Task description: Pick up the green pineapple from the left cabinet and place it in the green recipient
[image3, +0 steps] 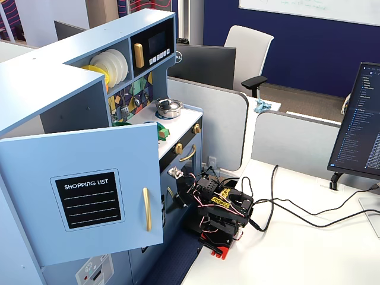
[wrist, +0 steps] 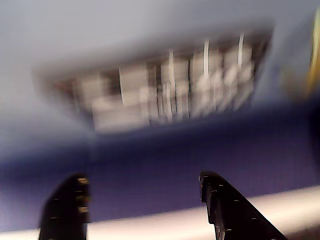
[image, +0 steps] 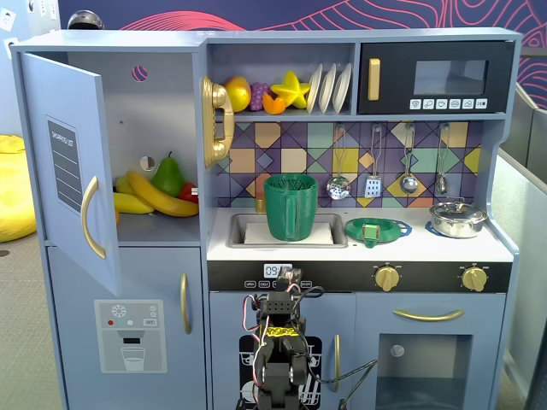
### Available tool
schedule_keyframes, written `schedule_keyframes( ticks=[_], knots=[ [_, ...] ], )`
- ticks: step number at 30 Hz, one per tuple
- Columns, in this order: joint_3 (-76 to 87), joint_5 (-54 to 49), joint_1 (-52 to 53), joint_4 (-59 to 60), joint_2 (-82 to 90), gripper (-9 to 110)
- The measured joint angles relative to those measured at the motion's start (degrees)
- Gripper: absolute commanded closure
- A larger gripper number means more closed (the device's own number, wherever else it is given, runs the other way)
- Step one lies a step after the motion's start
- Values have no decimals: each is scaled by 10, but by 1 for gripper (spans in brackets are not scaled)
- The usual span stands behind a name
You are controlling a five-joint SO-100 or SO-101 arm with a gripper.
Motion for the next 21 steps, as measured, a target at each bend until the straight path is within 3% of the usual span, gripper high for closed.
schedule_keyframes(
  ticks=[8, 21],
  knots=[
    [0, -7, 4, 141, 8, 94],
    [-3, -46, 16, 159, 11, 93]
  ],
)
